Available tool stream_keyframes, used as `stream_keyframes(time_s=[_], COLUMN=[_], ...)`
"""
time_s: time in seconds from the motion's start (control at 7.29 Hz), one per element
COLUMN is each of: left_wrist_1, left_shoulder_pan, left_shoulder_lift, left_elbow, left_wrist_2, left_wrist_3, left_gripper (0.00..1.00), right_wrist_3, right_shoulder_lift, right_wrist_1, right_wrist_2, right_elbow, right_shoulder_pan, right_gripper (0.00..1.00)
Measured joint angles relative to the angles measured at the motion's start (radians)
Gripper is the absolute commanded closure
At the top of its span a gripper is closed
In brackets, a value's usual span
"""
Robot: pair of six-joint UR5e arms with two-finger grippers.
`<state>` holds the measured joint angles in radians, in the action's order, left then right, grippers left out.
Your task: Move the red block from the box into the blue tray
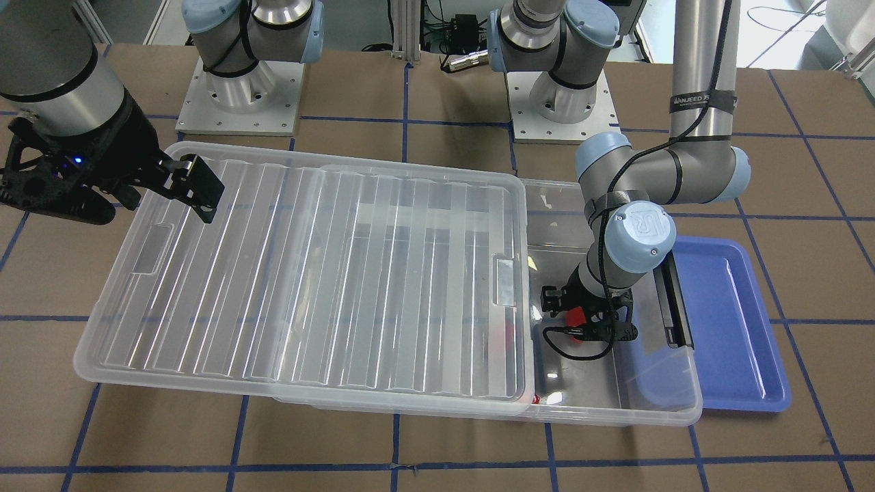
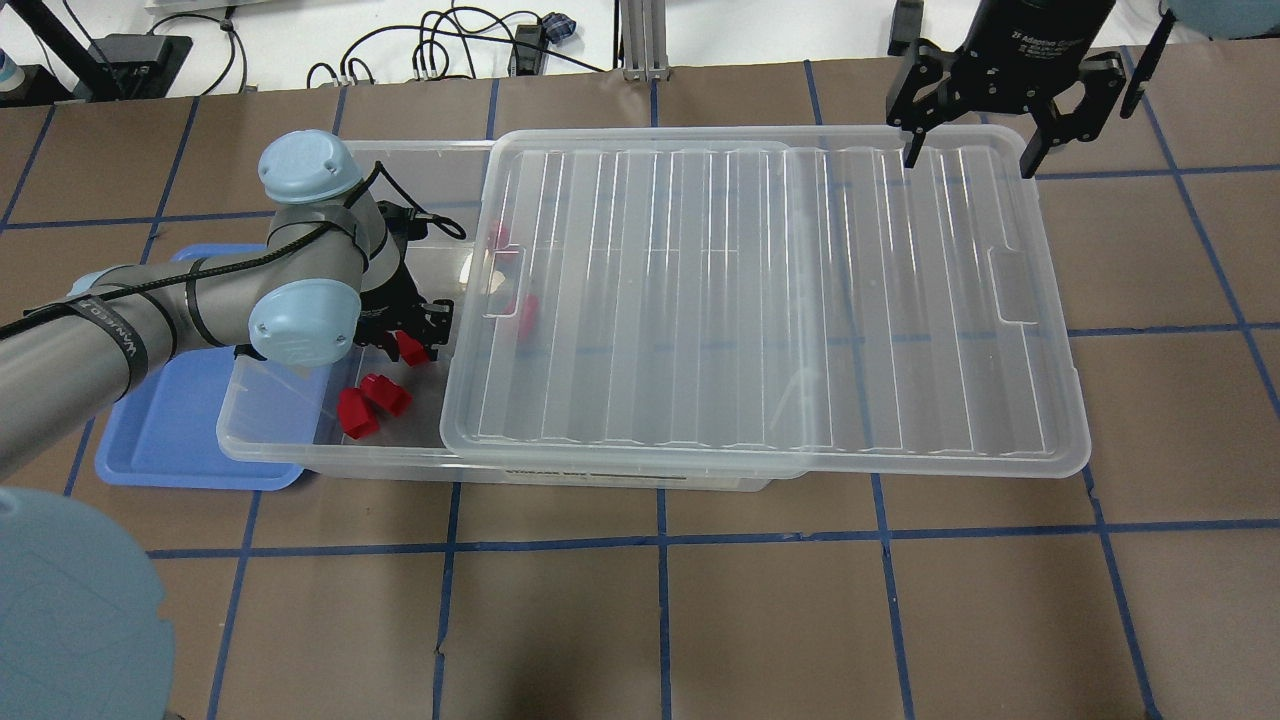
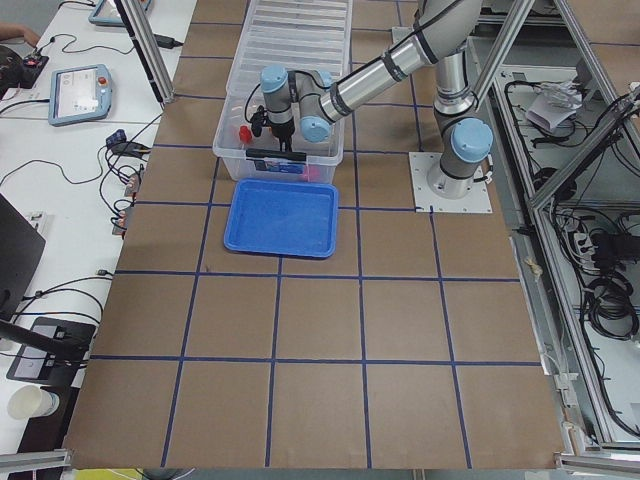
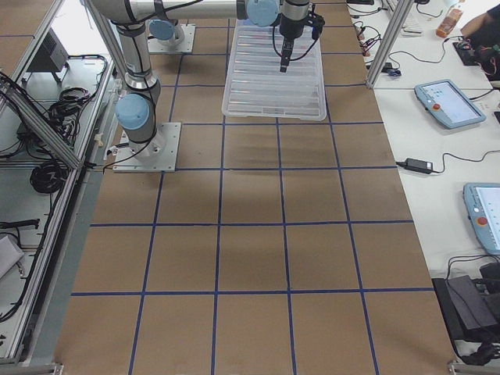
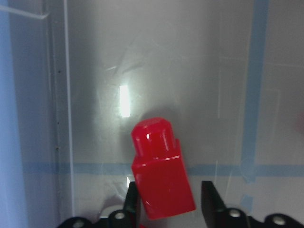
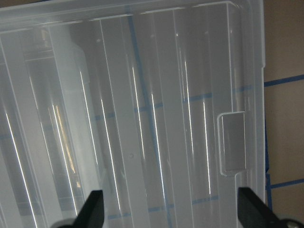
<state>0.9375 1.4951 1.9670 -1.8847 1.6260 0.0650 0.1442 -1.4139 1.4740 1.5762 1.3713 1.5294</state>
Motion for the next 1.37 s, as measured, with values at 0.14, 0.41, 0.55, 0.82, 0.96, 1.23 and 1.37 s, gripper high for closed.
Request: stream_keyframes(time_s=[0.14, 0.41, 0.55, 0.82, 0.96, 1.23, 1.37], left_wrist_1=[-0.001, 0.000, 0.011, 0.102, 0.191, 0.361, 0.412], left_shoulder_pan=[0.001, 0.004, 0.005, 0.004, 0.004, -0.008, -0.035], left_shoulder_lift=[-0.007, -0.037, -0.057, -0.110, -0.143, -0.207, -0.227], left_elbow=[0.002, 0.017, 0.029, 0.086, 0.138, 0.247, 0.285], left_wrist_2=[0.001, 0.001, -0.002, -0.009, -0.012, -0.020, -0.014], left_wrist_3=[-0.005, -0.012, -0.014, -0.016, -0.016, -0.011, 0.017], left_gripper=[0.66, 0.66, 0.66, 0.66, 0.66, 0.76, 0.79], right_wrist_3=[0.000, -0.002, -0.003, -0.003, -0.004, -0.007, -0.007], right_shoulder_lift=[0.002, 0.001, 0.001, 0.001, 0.002, 0.002, 0.001], right_wrist_1=[0.000, -0.002, -0.003, -0.003, -0.003, -0.004, -0.005], right_wrist_2=[0.001, 0.003, 0.004, 0.004, 0.004, 0.005, 0.006], right_elbow=[0.000, 0.000, 0.000, 0.000, 0.000, 0.000, 0.000], right_shoulder_pan=[0.000, 0.000, 0.000, 0.000, 0.000, -0.002, -0.002], right_gripper=[0.00, 0.00, 0.00, 0.00, 0.00, 0.00, 0.00])
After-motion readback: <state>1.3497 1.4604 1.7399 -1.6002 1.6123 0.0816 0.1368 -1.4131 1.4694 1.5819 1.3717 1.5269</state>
